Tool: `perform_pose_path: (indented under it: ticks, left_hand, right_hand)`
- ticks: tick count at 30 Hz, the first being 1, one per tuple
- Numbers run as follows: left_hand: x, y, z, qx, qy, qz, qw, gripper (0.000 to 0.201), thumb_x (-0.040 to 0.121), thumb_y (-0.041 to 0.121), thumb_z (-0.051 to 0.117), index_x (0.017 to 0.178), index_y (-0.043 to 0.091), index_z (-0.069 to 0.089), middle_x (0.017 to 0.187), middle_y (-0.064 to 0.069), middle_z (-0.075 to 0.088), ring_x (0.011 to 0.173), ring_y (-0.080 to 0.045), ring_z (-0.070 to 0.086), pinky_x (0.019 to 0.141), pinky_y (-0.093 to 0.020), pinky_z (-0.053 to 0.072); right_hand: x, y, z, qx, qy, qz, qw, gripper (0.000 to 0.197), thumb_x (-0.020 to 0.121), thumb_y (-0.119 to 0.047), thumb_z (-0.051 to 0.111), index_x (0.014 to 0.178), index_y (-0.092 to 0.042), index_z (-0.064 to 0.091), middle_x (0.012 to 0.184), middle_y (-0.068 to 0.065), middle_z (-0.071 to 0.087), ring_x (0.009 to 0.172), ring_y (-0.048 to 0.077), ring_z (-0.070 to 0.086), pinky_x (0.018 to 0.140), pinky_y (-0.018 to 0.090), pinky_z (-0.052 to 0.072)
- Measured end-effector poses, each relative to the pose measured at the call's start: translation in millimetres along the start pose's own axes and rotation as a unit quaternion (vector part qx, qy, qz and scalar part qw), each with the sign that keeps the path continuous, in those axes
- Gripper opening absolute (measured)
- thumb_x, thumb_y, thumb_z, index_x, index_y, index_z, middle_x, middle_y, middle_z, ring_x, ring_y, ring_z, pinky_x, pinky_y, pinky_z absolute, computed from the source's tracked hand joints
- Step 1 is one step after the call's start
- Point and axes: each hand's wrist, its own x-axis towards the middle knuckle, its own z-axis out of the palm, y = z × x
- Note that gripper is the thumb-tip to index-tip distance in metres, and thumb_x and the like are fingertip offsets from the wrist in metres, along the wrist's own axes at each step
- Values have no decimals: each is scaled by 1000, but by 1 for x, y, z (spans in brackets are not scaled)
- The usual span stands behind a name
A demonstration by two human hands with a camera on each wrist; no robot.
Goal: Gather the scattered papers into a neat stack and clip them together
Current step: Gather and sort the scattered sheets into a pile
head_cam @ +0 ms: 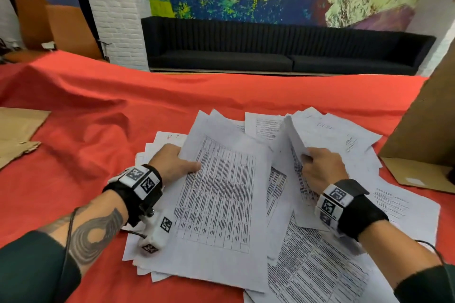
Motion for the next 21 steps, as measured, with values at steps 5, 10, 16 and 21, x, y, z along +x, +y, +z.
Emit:
perform_pose_path:
  ticks: [5, 10, 16, 21]
  left_hand:
    - [3, -8, 17, -86, -19, -39, 995, 28, 79, 37, 86, 86, 12, 74, 83, -7, 79, 77, -28, 76, 81, -43, 62]
    - [28, -28, 20, -251, -10, -123, 960, 101, 60, 89, 59, 119, 9, 71, 112, -11, 77, 103, -36, 73, 101, -55, 54]
    - [14, -26, 15, -163, -97, -87, 978, 78, 58, 56, 95, 116, 10, 72, 107, -7, 80, 101, -29, 76, 97, -50, 57]
    - [8, -23, 13, -202, -64, -29, 977, 44, 77, 23, 89, 114, 8, 72, 105, -10, 80, 95, -28, 78, 93, -51, 60]
  right_hand:
    - [-33, -26, 6, 59, 61, -171, 982, 15, 89, -25, 72, 79, -14, 72, 69, 6, 69, 68, 32, 65, 62, 36, 54]
    - [-80, -59, 30, 9, 24, -417, 909, 29, 65, -16, 82, 53, -18, 55, 47, -6, 52, 43, 22, 51, 50, 35, 55]
    - [-104, -65, 47, -39, -108, -512, 851, 18, 55, -16, 73, 63, -24, 59, 66, -9, 60, 64, 18, 60, 67, 36, 55]
    - [-88, -53, 11, 59, -304, -302, 902, 76, 63, -84, 63, 125, -42, 64, 148, -23, 39, 134, 4, 40, 111, 37, 31]
